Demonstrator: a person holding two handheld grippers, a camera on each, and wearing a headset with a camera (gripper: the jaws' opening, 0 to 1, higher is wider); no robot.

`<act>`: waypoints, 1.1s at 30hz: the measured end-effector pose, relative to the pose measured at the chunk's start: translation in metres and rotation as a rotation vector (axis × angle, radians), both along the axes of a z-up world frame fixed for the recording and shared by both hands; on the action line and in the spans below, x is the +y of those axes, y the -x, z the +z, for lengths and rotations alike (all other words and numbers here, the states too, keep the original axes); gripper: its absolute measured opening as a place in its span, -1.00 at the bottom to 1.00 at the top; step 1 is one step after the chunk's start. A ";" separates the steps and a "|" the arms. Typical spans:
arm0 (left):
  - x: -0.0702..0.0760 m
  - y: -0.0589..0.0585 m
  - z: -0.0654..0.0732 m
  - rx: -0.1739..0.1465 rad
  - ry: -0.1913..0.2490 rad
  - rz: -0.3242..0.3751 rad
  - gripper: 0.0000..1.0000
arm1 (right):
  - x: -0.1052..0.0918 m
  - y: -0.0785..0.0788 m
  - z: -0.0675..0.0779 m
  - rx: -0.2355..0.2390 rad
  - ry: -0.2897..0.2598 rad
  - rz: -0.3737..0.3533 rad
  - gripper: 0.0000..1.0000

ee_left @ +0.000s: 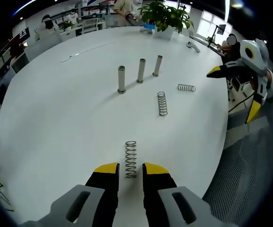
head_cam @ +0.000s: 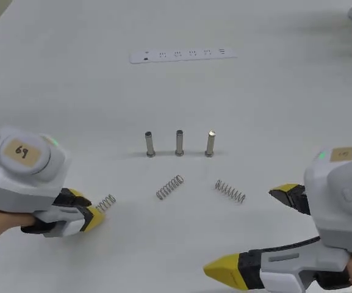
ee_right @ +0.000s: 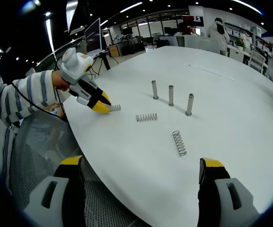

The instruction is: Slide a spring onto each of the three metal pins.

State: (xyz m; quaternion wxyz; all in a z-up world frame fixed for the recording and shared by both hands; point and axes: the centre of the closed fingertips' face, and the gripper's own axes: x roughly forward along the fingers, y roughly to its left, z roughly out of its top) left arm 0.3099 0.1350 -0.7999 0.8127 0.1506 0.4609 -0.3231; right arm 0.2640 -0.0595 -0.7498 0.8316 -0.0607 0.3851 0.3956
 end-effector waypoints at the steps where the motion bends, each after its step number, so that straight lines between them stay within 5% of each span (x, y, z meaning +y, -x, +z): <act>1: 0.000 0.001 0.000 0.002 0.001 0.000 -0.76 | 0.000 0.000 0.001 -0.001 -0.004 -0.002 0.99; 13: 0.005 0.008 -0.005 0.019 -0.011 0.000 -0.76 | 0.000 -0.001 0.002 -0.009 -0.001 -0.005 0.99; 33: 0.008 0.006 -0.009 -0.006 -0.012 0.006 -0.87 | 0.000 -0.002 0.004 -0.020 0.002 -0.006 0.99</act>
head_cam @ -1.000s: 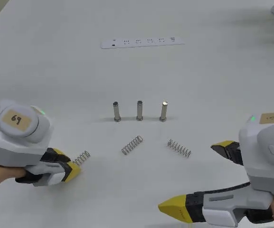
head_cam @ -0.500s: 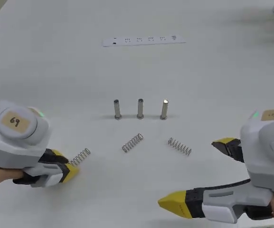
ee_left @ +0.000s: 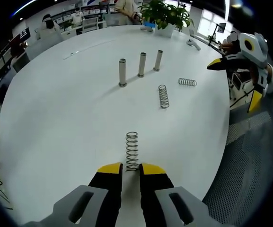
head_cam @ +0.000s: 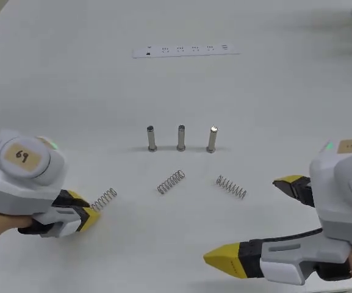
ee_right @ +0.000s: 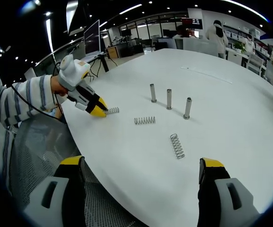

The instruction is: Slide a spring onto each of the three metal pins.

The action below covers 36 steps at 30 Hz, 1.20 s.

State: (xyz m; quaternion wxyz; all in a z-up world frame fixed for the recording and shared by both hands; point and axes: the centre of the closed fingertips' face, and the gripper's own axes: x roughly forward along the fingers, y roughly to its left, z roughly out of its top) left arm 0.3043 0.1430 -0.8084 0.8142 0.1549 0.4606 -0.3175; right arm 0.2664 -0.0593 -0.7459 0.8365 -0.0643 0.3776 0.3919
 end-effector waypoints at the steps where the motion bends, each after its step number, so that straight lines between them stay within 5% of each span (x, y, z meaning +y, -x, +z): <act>1: 0.000 0.000 0.000 -0.005 -0.002 -0.001 -0.88 | 0.000 0.000 0.000 0.002 0.000 0.002 0.99; 19: 0.003 -0.002 0.001 -0.075 -0.051 -0.068 -0.95 | 0.004 0.004 -0.003 0.009 0.014 0.067 0.98; 26: 0.002 -0.003 0.010 -0.087 -0.036 -0.057 -0.95 | 0.000 0.003 -0.006 0.014 0.026 0.075 0.97; 36: -0.018 0.006 0.022 -0.085 0.051 -0.121 -0.96 | -0.008 -0.006 -0.002 -0.004 0.033 0.086 0.95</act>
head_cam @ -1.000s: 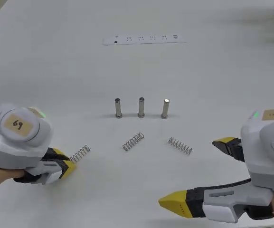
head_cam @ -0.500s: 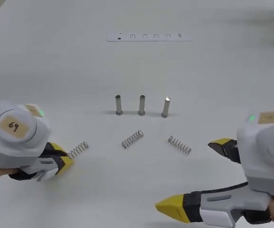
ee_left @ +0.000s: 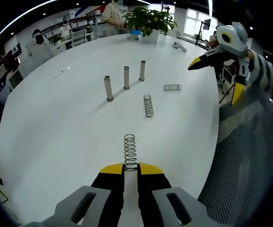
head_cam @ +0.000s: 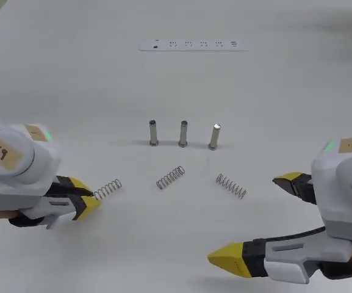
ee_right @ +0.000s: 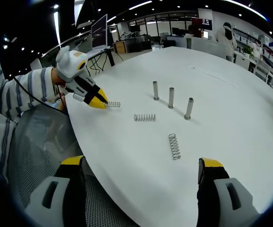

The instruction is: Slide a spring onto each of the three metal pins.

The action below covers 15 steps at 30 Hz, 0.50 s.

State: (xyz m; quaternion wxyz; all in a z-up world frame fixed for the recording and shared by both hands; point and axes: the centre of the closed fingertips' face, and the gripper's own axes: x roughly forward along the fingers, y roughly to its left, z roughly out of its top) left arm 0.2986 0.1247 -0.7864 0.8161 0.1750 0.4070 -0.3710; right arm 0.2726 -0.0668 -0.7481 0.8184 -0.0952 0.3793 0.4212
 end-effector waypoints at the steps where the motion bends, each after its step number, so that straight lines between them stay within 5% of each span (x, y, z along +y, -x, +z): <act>1: -0.002 0.001 0.002 0.007 0.017 0.007 -0.96 | -0.001 -0.001 0.001 -0.003 0.000 0.001 0.95; 5: -0.006 0.001 0.007 -0.012 0.020 -0.031 -0.96 | -0.003 -0.003 0.000 -0.013 0.015 0.022 0.95; 7: -0.014 -0.001 0.015 -0.050 0.062 -0.067 -0.96 | -0.004 -0.003 -0.002 -0.015 0.025 0.032 0.94; 9: -0.016 0.001 0.018 -0.067 0.049 -0.101 -0.96 | -0.004 -0.003 -0.002 -0.017 0.023 0.045 0.93; 15: -0.026 0.010 0.022 -0.077 0.047 -0.194 -0.96 | -0.004 -0.006 0.003 -0.036 0.009 0.102 0.91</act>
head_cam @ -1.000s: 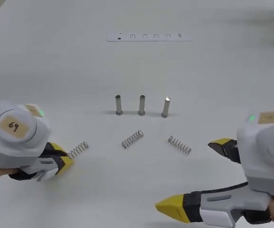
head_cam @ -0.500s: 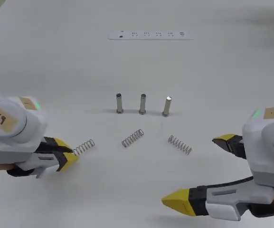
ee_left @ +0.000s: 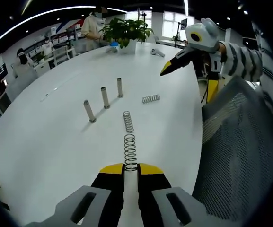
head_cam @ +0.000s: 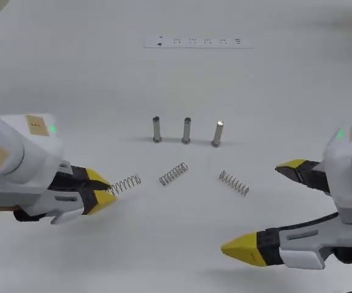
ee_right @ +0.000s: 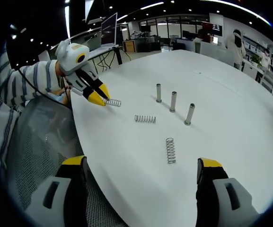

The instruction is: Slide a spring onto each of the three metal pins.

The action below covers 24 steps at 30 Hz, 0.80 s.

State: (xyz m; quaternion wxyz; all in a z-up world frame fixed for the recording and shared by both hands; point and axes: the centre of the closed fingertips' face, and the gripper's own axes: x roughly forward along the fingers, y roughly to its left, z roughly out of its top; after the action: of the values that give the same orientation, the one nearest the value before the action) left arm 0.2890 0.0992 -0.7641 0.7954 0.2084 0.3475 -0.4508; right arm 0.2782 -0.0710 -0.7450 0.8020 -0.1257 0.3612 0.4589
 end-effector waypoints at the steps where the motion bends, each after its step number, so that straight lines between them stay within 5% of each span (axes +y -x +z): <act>1: -0.001 0.001 0.000 0.002 -0.001 -0.007 -0.96 | 0.000 -0.001 0.001 -0.004 -0.003 0.006 0.90; 14: -0.021 0.008 0.008 0.014 0.031 -0.131 -0.96 | 0.011 0.006 0.002 -0.023 0.022 0.199 0.83; 24: -0.034 0.012 0.012 0.020 0.048 -0.195 -0.96 | 0.027 0.004 0.014 -0.065 -0.053 0.276 0.55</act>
State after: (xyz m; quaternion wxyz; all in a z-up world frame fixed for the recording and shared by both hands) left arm 0.2774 0.0654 -0.7520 0.7490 0.2174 0.3225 -0.5363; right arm 0.2744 -0.0435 -0.7306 0.7456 -0.1680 0.3020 0.5698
